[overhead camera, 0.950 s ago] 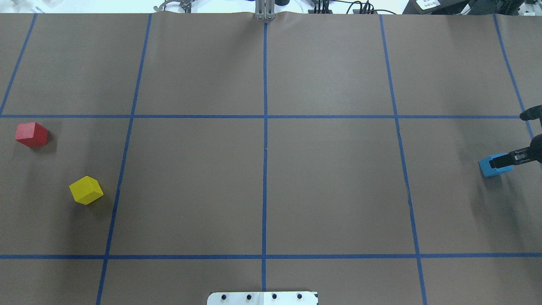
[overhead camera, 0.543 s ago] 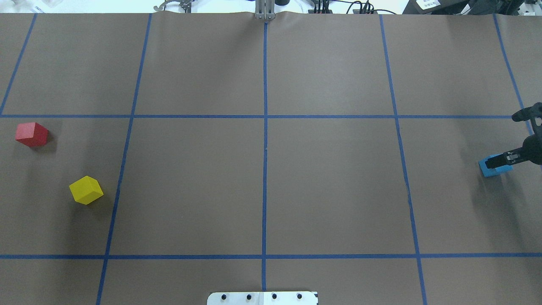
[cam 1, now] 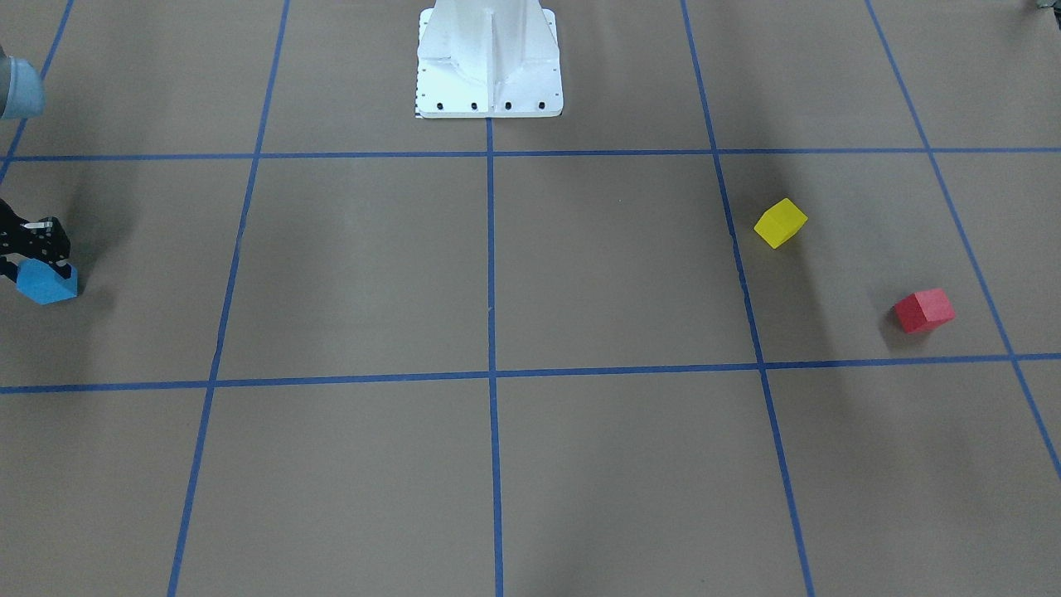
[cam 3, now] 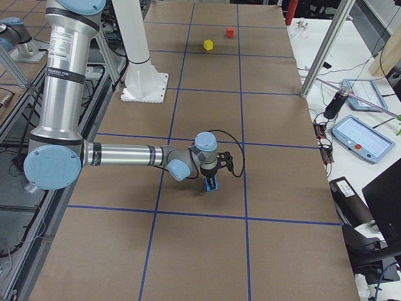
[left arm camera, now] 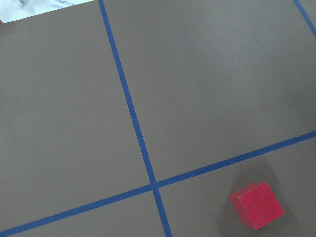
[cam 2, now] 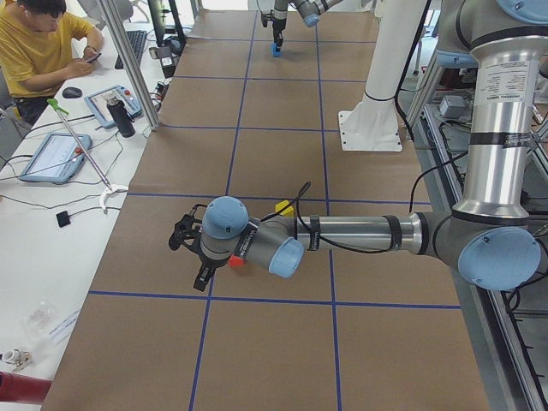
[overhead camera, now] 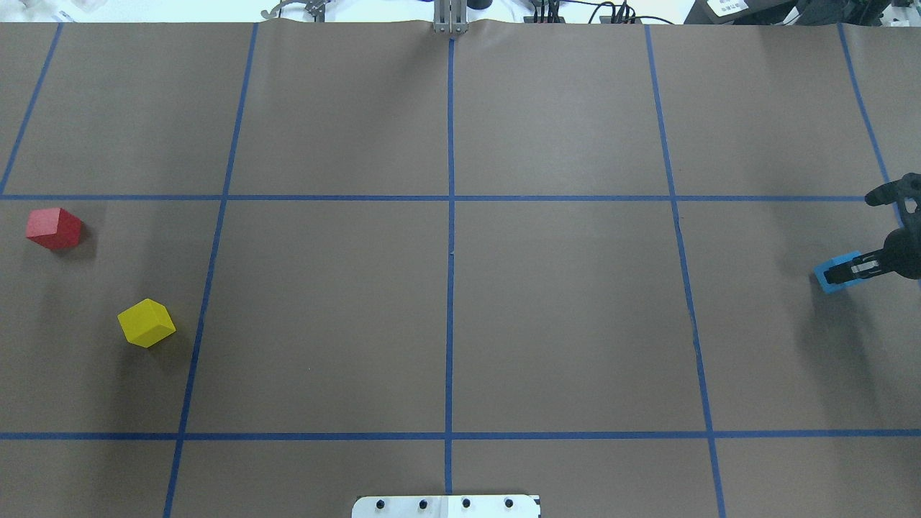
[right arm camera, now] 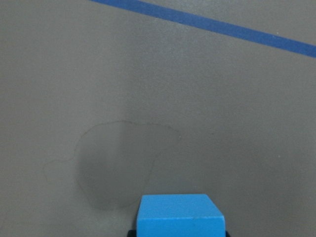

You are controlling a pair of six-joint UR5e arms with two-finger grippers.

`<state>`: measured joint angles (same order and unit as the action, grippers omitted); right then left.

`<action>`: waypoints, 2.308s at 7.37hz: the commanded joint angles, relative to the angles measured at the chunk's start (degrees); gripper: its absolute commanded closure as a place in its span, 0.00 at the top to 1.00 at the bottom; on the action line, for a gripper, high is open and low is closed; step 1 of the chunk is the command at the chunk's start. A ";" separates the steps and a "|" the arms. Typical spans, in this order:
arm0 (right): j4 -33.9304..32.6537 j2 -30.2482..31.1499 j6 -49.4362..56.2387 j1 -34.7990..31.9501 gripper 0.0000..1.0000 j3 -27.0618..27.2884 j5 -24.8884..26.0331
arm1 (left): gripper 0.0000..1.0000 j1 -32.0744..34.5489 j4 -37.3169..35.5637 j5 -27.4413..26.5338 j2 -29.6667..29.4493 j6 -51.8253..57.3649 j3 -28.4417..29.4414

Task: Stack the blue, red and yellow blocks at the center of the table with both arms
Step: 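Carry the blue cube to the table center and release it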

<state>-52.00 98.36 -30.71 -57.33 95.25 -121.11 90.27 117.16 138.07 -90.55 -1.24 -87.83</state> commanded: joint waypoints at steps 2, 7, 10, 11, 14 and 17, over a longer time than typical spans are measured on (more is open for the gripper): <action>-10.26 -14.45 -3.81 3.60 0.00 1.25 2.09 | 1.00 0.00 0.00 0.01 0.64 0.01 -0.06; -33.59 -46.29 -34.46 21.36 0.00 -1.46 14.32 | 1.00 0.00 0.00 0.01 0.64 0.01 0.64; -33.61 -60.88 -41.72 26.29 0.00 -16.54 18.19 | 1.00 0.00 0.00 0.10 0.64 0.01 0.64; -33.52 -61.27 -41.72 27.17 0.00 -17.98 18.19 | 1.00 0.00 0.00 0.10 0.73 0.01 0.64; -33.61 -60.22 -40.66 28.50 0.18 -18.09 19.60 | 1.00 0.00 0.00 0.10 0.90 0.01 0.64; -33.52 -59.69 -40.57 29.90 0.98 -18.17 21.08 | 1.00 0.00 0.00 0.10 0.90 0.01 0.64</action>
<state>-85.59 38.47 -71.29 -28.10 77.11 -101.08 90.26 117.16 138.16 -89.65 -1.23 -87.21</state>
